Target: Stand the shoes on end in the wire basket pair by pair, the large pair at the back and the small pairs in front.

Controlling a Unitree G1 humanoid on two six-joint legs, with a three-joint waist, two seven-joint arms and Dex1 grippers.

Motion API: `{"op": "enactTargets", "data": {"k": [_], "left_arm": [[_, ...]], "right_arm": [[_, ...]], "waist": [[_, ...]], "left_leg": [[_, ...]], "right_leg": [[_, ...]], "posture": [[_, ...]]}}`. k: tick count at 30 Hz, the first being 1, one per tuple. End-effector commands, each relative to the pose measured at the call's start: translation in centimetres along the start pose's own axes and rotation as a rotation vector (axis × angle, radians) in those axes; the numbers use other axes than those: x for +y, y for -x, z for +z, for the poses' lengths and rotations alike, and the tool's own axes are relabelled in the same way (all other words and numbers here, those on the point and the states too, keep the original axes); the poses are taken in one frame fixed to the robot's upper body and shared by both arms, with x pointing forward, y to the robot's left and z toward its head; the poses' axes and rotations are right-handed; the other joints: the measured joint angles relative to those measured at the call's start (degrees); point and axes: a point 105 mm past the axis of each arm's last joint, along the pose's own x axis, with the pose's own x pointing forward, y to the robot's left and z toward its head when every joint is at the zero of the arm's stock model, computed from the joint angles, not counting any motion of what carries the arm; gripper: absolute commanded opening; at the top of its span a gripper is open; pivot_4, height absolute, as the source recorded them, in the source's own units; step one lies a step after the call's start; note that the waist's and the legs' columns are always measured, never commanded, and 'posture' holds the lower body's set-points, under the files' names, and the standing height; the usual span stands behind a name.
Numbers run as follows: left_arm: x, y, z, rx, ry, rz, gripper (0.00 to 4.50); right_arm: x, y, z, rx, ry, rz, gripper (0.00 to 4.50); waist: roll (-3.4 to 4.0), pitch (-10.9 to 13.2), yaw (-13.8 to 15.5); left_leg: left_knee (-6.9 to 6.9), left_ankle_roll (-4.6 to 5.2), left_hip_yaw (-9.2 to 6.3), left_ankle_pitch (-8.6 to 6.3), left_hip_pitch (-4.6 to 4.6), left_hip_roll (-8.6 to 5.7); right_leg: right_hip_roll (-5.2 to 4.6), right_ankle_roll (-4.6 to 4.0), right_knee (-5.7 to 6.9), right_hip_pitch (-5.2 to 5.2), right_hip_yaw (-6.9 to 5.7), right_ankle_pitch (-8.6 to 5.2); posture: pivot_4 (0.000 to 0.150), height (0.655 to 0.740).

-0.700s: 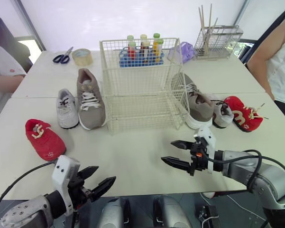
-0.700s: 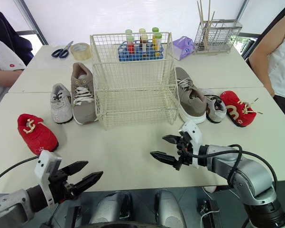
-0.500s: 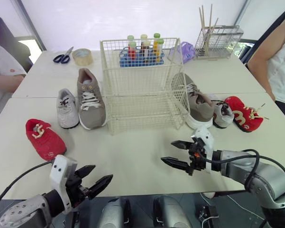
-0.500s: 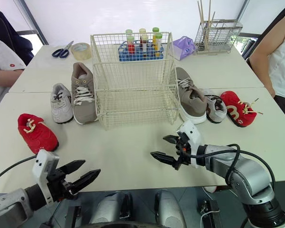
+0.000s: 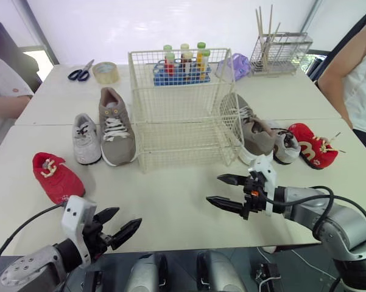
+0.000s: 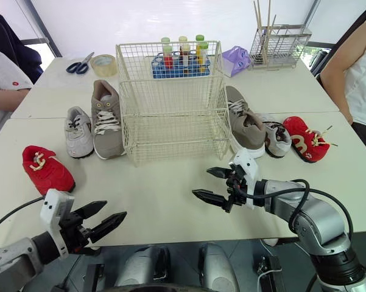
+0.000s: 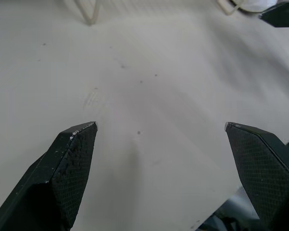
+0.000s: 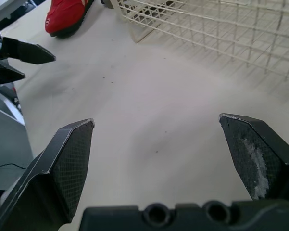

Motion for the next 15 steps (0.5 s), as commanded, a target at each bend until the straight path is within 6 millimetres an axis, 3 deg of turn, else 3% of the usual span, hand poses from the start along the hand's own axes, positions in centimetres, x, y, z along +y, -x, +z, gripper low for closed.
{"op": "enactTargets", "data": {"k": [1, 5, 9, 13, 15], "left_arm": [[0.5, -0.3, 0.5, -0.014, -0.024, 0.015, 4.42], [1.1, -0.3, 1.3, -0.007, -0.040, 0.001, 4.42], [1.3, 0.3, 2.3, 0.060, -0.106, -0.053, 4.42], [0.5, 2.7, 6.2, 0.122, -0.210, -0.185, 4.42], [-0.5, 3.7, 8.8, 0.126, -0.259, -0.268, 4.42]], "right_arm": [[-0.9, -0.2, 0.8, -0.014, 0.028, -0.020, 4.50], [0.5, 0.4, 2.0, 0.026, 0.085, 0.135, 4.50], [2.1, 2.4, 4.7, 0.131, 0.191, 0.325, 4.50], [4.6, 6.4, 9.3, 0.279, 0.225, 0.520, 4.50], [4.0, 6.5, 12.4, 0.245, 0.265, 0.490, 4.50]], "waist": [[0.02, 0.01, 0.05], [0.13, 0.10, 0.04], [0.24, 0.22, -0.03], [0.39, 0.53, -0.03], [0.42, 0.57, -0.09]], "left_leg": [[0.00, 0.00, 0.00, 0.00, 0.00, 0.00], [0.00, 0.02, 0.00, -0.01, -0.01, 0.00], [0.02, 0.04, 0.00, -0.01, -0.02, 0.00], [-0.01, 0.03, -0.02, 0.00, -0.04, 0.01], [-0.04, -0.01, -0.03, 0.01, -0.05, 0.02]], "right_leg": [[0.00, -0.01, 0.00, 0.00, 0.00, 0.00], [-0.01, -0.02, -0.01, -0.01, -0.03, 0.01], [-0.02, -0.02, 0.00, -0.02, -0.06, 0.01], [-0.17, -0.03, 0.00, -0.11, -0.32, 0.02], [-0.56, -0.04, 0.02, -0.32, -0.93, 0.03]], "posture": [[0.150, 0.7400], [0.150, 0.7400], [0.150, 0.7400], [0.150, 0.7400], [0.150, 0.7400]]}}
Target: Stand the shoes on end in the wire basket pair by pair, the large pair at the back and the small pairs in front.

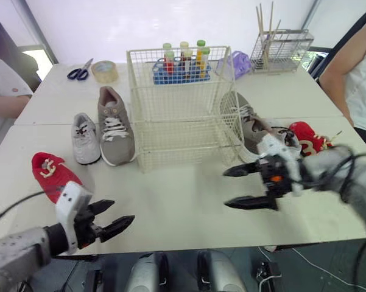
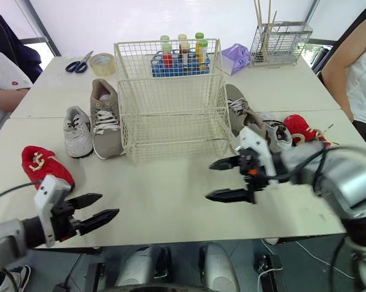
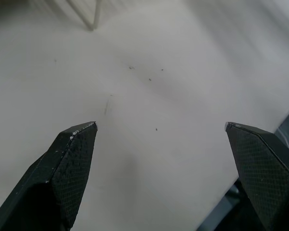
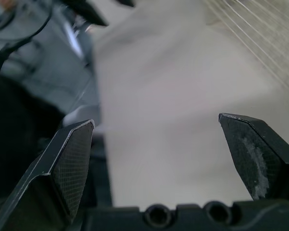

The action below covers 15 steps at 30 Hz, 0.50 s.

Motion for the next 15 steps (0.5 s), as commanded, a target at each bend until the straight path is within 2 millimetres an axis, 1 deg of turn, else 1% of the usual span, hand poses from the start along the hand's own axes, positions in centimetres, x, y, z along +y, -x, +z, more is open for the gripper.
{"op": "enactTargets", "data": {"k": [1, 2, 3, 4, 6, 8, 11, 15], "left_arm": [[-1.8, 2.0, 4.7, -0.048, -0.098, -0.155, 4.42], [-2.0, 2.1, 5.7, -0.057, -0.123, -0.182, 4.42], [-2.2, 2.2, 6.6, -0.061, -0.147, -0.202, 4.42], [-2.7, 2.1, 7.2, -0.058, -0.176, -0.227, 4.42], [-3.6, 1.8, 7.8, -0.051, -0.214, -0.269, 4.42], [-4.6, 1.4, 8.1, -0.071, -0.235, -0.305, 4.42], [-5.9, 0.6, 8.3, -0.114, -0.238, -0.336, 4.42], [-7.0, -0.3, 8.0, -0.154, -0.217, -0.346, 4.42]], "right_arm": [[-0.5, 1.5, 4.1, -0.056, 0.070, 0.009, 4.50], [-1.6, 1.5, 5.4, -0.077, 0.120, -0.025, 4.50], [-2.6, 1.2, 6.1, -0.069, 0.179, -0.061, 4.50], [-3.6, 0.8, 6.1, -0.025, 0.247, -0.092, 4.50], [-5.2, 0.1, 5.4, 0.079, 0.339, -0.122, 4.50], [-6.4, -0.4, 4.7, 0.143, 0.387, -0.125, 4.50], [-7.6, -1.1, 4.1, 0.196, 0.430, -0.111, 4.50], [-9.6, -1.8, 3.6, 0.238, 0.460, -0.147, 4.50]], "waist": [[0.01, 0.02, -0.12], [0.03, 0.01, -0.23], [0.05, 0.00, -0.40], [0.04, 0.01, -0.55], [0.05, 0.03, -0.56], [0.16, 0.12, -0.48], [0.16, 0.19, -0.38], [0.15, 0.23, -0.49]], "left_leg": [[0.02, -0.01, 0.00, -0.01, 0.02, 0.00], [0.02, -0.01, 0.01, 0.00, -0.01, 0.00], [0.00, -0.02, 0.04, -0.01, 0.00, 0.00], [0.03, -0.05, 0.11, -0.06, 0.02, -0.01], [0.02, -0.02, 0.26, -0.08, -0.08, -0.01], [0.03, -0.14, 0.39, 0.05, -0.11, -0.03], [0.07, -0.10, 0.43, 0.05, -0.19, -0.05], [0.12, -0.12, 0.42, 0.05, -0.20, -0.05]], "right_leg": [[-0.41, -0.01, 0.02, -0.02, -0.55, 0.00], [-0.57, -0.08, -0.01, -0.05, -0.79, 0.05], [-0.79, -0.09, -0.06, -0.04, -1.06, 0.05], [-0.84, -0.09, -0.07, -0.01, -1.10, 0.05], [-0.92, -0.09, -0.07, 0.09, -1.14, 0.06], [-1.00, -0.07, -0.06, 0.09, -1.18, 0.07], [-1.05, 0.02, -0.07, 0.07, -1.26, 0.12], [-1.04, 0.15, -0.07, 0.09, -1.35, 0.18]], "posture": [[0.150, 0.7400], [0.150, 0.7400], [0.150, 0.7400], [0.150, 0.7400], [0.150, 0.7400], [0.150, 0.7400], [0.150, 0.7400], [0.150, 0.7400]]}}
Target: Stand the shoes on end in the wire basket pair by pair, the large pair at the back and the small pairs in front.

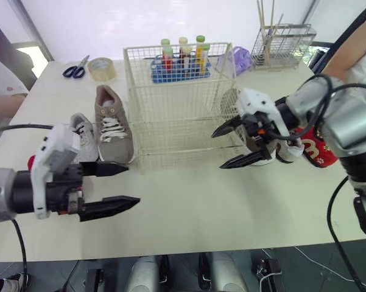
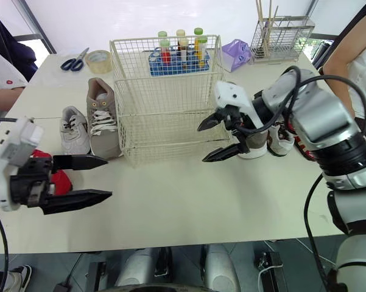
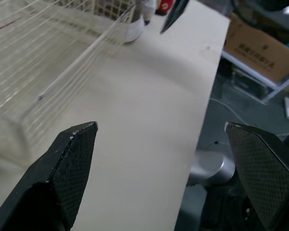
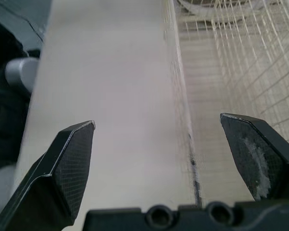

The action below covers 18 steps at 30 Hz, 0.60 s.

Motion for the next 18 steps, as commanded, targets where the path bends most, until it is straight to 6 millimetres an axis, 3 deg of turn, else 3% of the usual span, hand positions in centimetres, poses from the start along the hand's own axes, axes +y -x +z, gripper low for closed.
{"op": "enactTargets", "data": {"k": [1, 2, 5, 12, 18], "left_arm": [[-0.9, -0.9, 0.3, -0.046, -0.012, -0.010, 4.42], [-0.9, -1.0, 0.0, -0.044, -0.006, -0.002, 4.42], [-0.5, -0.9, -0.6, -0.037, 0.010, 0.034, 4.50], [0.3, -0.5, -1.0, -0.034, 0.009, 0.073, 4.50], [0.4, -0.6, -1.3, -0.037, 0.015, 0.060, 4.50]], "right_arm": [[-1.3, 0.1, 0.0, 0.051, 0.077, -0.043, 4.50], [-1.4, -0.2, -0.3, 0.061, 0.078, -0.031, 4.50], [-0.9, -0.7, -1.3, 0.088, 0.077, 0.024, 3.75], [-1.0, -1.8, -2.2, 0.129, 0.095, 0.037, 0.29], [-1.0, -1.7, -0.9, 0.102, 0.160, 0.027, 0.14]], "waist": [[0.00, 0.00, -0.09], [0.00, 0.01, -0.05], [0.02, 0.01, 0.00], [0.01, 0.01, 0.15], [0.02, 0.02, -0.10]], "left_leg": [[0.03, -0.03, 0.00, 0.01, 0.01, 0.00], [0.07, -0.05, -0.02, 0.03, 0.05, 0.01], [0.13, -0.09, -0.06, 0.05, 0.12, 0.01], [0.26, -0.11, -0.21, 0.06, 0.17, 0.02], [0.27, -0.13, -0.24, 0.08, 0.19, 0.04]], "right_leg": [[0.00, 0.00, 0.02, 0.01, -0.01, 0.00], [0.01, 0.02, 0.05, 0.08, -0.04, 0.01], [0.01, 0.03, 0.09, 0.17, -0.09, 0.01], [0.02, 0.04, 0.13, 0.33, -0.28, 0.02], [0.03, 0.06, 0.14, 0.37, -0.32, 0.03]], "posture": [[0.150, 0.7400], [0.150, 0.7400], [0.150, 0.7400], [0.150, 0.7400], [0.150, 0.7400]]}}
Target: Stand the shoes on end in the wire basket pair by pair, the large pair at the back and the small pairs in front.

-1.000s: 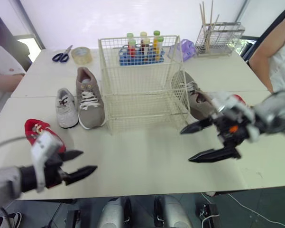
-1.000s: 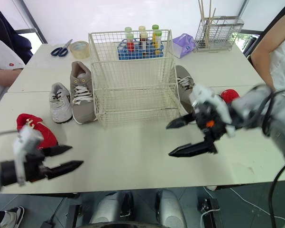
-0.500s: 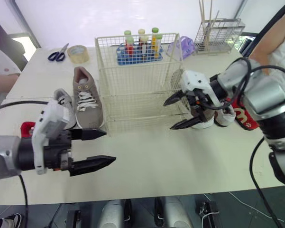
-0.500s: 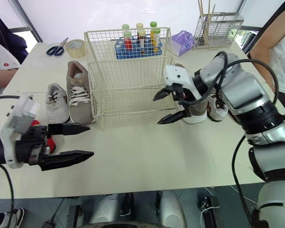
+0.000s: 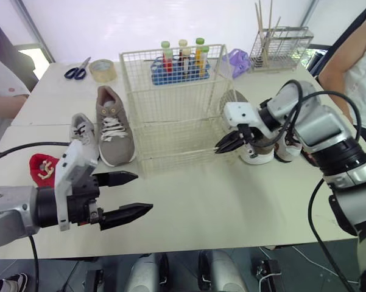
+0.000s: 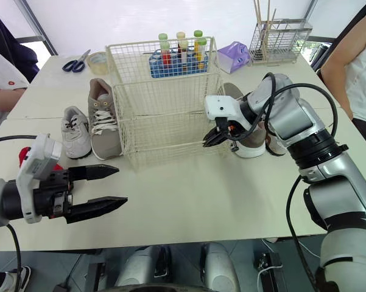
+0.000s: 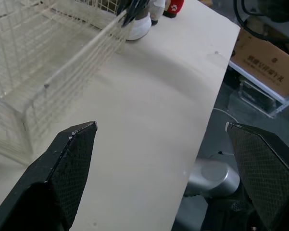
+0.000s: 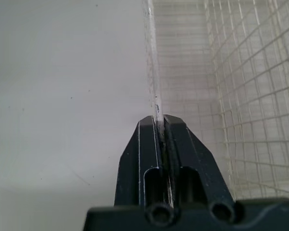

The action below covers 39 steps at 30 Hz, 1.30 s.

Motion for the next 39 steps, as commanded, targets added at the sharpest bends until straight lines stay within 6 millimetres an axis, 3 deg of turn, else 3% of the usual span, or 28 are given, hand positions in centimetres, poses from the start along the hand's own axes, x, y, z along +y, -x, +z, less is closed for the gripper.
{"op": "enactTargets", "data": {"k": [1, 4, 10, 23, 26, 30, 33, 35, 37, 39], "left_arm": [[-0.2, 0.1, -0.1, -0.012, -0.006, -0.015, 4.50], [-0.3, 0.2, -0.5, -0.001, 0.003, -0.021, 4.50], [-0.3, 0.0, -0.9, -0.002, 0.011, -0.025, 4.50], [0.4, -0.3, -1.1, 0.004, 0.007, -0.039, 4.50], [0.4, -0.4, -1.1, 0.003, 0.006, -0.044, 4.50], [0.5, -0.3, -1.2, -0.001, 0.018, -0.047, 4.50], [0.5, -0.2, -1.2, -0.009, 0.033, -0.054, 4.50], [0.3, -0.3, -1.1, -0.023, 0.036, -0.068, 4.50], [0.2, -0.6, -0.4, -0.072, 0.040, -0.080, 4.50], [0.2, -1.1, 0.5, -0.130, 0.052, -0.091, 4.50]], "right_arm": [[0.5, 0.8, 2.0, -0.033, 0.084, 0.003, 0.14], [1.4, 1.1, 2.9, -0.052, 0.079, 0.014, 0.14], [4.4, -0.9, 3.3, -0.047, -0.034, -0.007, 0.14], [4.3, -2.1, 3.8, -0.067, -0.123, -0.134, 0.14], [4.2, -1.6, 3.7, -0.063, -0.119, -0.143, 0.94], [3.8, 1.3, 5.1, -0.135, -0.168, -0.169, 2.96], [4.0, 4.5, 7.2, -0.279, -0.272, -0.157, 2.96], [3.4, 8.1, 8.3, -0.436, -0.359, -0.193, 2.96], [2.6, 11.1, 7.0, -0.545, -0.455, -0.299, 2.96], [1.8, 12.4, 4.2, -0.597, -0.565, -0.441, 2.96]], "waist": [[0.02, 0.01, 0.01], [0.03, 0.02, 0.09], [0.03, 0.02, 0.24], [0.02, 0.01, -0.16], [0.03, 0.02, -0.06], [0.04, 0.03, 0.28], [0.03, 0.03, 0.32], [0.02, 0.03, 0.33], [-0.02, 0.01, 0.60], [-0.21, -0.11, 0.84]], "left_leg": [[0.00, -0.02, -0.01, 0.01, 0.00, 0.01], [-0.03, -0.05, -0.03, 0.03, -0.01, 0.02], [-0.03, -0.07, -0.10, 0.02, -0.02, 0.02], [-0.07, -0.23, -0.16, 0.11, 0.05, 0.07], [-0.07, -0.22, -0.16, 0.12, 0.05, 0.07], [-0.06, -0.20, -0.15, 0.11, 0.01, 0.06], [-0.05, -0.19, -0.16, 0.10, 0.00, 0.06], [-0.07, -0.19, -0.18, 0.10, 0.01, 0.06], [-0.08, -0.18, -0.21, 0.08, -0.01, 0.05], [-0.08, -0.30, -0.28, -0.03, -0.01, 0.03]], "right_leg": [[0.01, 0.01, 0.00, 0.00, -0.02, 0.01], [0.01, 0.16, 0.00, -0.01, -0.06, 0.08], [-0.02, 0.14, -0.01, -0.01, -0.09, 0.07], [-0.05, -0.03, 0.12, -0.03, -0.22, -0.01], [-0.05, -0.03, 0.12, -0.03, -0.23, -0.01], [-0.06, -0.03, 0.09, -0.03, -0.24, 0.00], [-0.07, -0.02, 0.08, -0.03, -0.25, 0.00], [-0.09, -0.03, 0.08, -0.03, -0.26, 0.00], [-0.12, -0.03, 0.06, -0.03, -0.28, 0.00], [-0.17, -0.05, -0.02, 0.05, -0.36, -0.01]], "posture": [[0.150, 0.7400], [0.150, 0.7400], [0.150, 0.7400], [0.150, 0.7400], [0.150, 0.7400], [0.150, 0.7400], [0.150, 0.7400], [0.150, 0.7400], [0.150, 0.7400], [0.150, 0.7400]]}}
